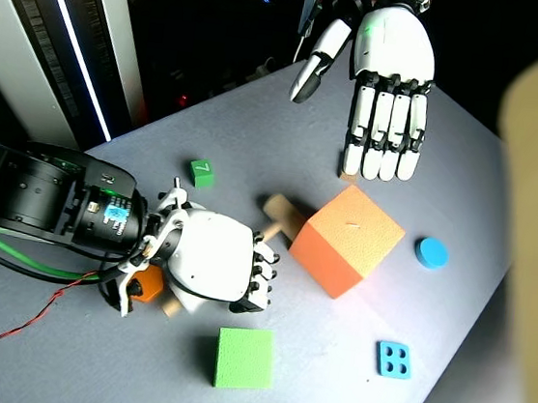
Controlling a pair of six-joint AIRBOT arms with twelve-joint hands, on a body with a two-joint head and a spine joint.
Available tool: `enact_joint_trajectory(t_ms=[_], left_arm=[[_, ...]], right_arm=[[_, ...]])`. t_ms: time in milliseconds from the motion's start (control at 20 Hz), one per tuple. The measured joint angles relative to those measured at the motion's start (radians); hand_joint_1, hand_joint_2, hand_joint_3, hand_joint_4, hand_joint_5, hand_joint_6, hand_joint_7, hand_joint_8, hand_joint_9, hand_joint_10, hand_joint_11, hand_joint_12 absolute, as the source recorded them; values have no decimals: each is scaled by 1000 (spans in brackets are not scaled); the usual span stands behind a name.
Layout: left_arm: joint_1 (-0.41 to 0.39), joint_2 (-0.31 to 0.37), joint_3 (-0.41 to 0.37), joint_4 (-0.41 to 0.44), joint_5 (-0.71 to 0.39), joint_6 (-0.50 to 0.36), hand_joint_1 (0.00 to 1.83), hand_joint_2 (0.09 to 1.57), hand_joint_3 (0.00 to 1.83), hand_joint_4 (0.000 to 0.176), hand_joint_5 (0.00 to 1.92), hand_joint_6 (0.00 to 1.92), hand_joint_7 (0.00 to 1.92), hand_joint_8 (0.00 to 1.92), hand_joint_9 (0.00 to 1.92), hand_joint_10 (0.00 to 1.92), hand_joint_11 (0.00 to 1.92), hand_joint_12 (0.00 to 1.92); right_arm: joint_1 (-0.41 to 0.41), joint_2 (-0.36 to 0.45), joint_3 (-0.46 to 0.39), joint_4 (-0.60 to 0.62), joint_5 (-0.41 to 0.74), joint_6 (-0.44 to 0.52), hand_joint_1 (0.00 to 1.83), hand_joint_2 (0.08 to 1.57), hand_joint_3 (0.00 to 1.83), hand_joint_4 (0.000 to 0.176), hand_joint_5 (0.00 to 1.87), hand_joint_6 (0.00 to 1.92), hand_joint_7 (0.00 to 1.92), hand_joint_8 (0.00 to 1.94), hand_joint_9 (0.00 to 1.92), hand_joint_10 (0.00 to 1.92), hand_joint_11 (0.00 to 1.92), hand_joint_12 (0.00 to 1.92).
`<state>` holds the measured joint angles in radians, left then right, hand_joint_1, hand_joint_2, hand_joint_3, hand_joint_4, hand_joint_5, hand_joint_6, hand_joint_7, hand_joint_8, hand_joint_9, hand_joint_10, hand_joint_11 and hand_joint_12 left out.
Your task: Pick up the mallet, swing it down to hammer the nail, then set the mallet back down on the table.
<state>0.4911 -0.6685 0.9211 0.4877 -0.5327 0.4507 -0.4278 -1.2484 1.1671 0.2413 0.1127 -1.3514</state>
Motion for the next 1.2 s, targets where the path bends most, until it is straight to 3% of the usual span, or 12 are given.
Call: enact_joint_trajectory(t_ms=[150, 400, 500, 600, 650, 750, 850, 950, 1100, 1150, 1200], left_arm=[[0, 0, -2, 3, -2, 0, 0, 1208, 0, 0, 188, 0, 200, 0, 166, 0, 0, 293], [0, 2, -23, 22, -10, 0, 0, 1203, 0, 0, 180, 0, 181, 0, 146, 0, 0, 288], [0, 2, -29, 23, -14, 0, 0, 1201, 0, 0, 203, 2, 209, 2, 173, 2, 0, 349], [0, 2, -34, 25, -14, 0, 0, 1201, 0, 0, 182, 1, 186, 0, 154, 0, 0, 303], [0, 2, -35, 25, -14, 0, 0, 1203, 0, 0, 165, 0, 185, 0, 159, 3, 0, 298], [0, 2, -37, 24, -14, 0, 0, 1206, 1, 0, 174, 2, 215, 4, 195, 6, 0, 361], [5, 3, -41, 24, -14, 0, 0, 1202, 0, 0, 200, 7, 233, 6, 211, 6, 0, 399], [13, 5, -53, 24, -14, 0, 0, 1210, 0, 0, 272, 6, 323, 8, 300, 6, 0, 539], [10, 6, -64, 24, -13, 0, 0, 1211, 0, 0, 288, 5, 341, 6, 318, 4, 0, 578], [10, 6, -68, 24, -12, 1, 0, 1229, 0, 0, 435, 10, 561, 30, 504, 44, 78, 734], [10, 6, -71, 21, -11, 0, 0, 1229, 0, 0, 435, 10, 561, 30, 504, 44, 78, 734]], right_arm=[[19, 69, -74, 0, -6, 7, 519, 1142, 0, 0, 326, 866, 361, 1142, 430, 1150, 304, 1410], [124, 249, -212, -1, 2, 51, 483, 1065, 0, 0, 249, 858, 231, 1195, 323, 1189, 223, 1402], [155, 310, -255, 0, -10, 72, 447, 1053, 0, 0, 122, 1229, 125, 1469, 237, 1414, 179, 1516], [183, 384, -322, -1, -27, 68, 433, 1084, 5, 0, 55, 1727, 90, 1869, 148, 1844, 131, 1880], [194, 409, -343, -1, -42, 68, 396, 1106, 8, 0, 44, 1882, 103, 1927, 133, 1906, 109, 1913], [217, 491, -395, -2, -76, 82, 419, 1127, 6, 0, 86, 1919, 93, 1940, 142, 1920, 181, 1921], [218, 550, -427, -2, -95, 75, 437, 1124, 1, 0, 292, 1921, 265, 1941, 318, 1921, 429, 1921], [229, 624, -464, -3, -120, 50, 427, 1136, 2, 0, 391, 1921, 338, 1941, 381, 1921, 496, 1921], [238, 675, -495, -2, -64, -10, 430, 1136, 2, 0, 401, 1921, 348, 1941, 391, 1921, 508, 1921], [238, 676, -494, -2, -54, -14, 409, 1153, 5, 0, 433, 1921, 415, 1941, 487, 1921, 628, 1921], [237, 676, -494, -2, -50, -16, 409, 1153, 5, 0, 433, 1921, 415, 1941, 487, 1921, 628, 1921]])
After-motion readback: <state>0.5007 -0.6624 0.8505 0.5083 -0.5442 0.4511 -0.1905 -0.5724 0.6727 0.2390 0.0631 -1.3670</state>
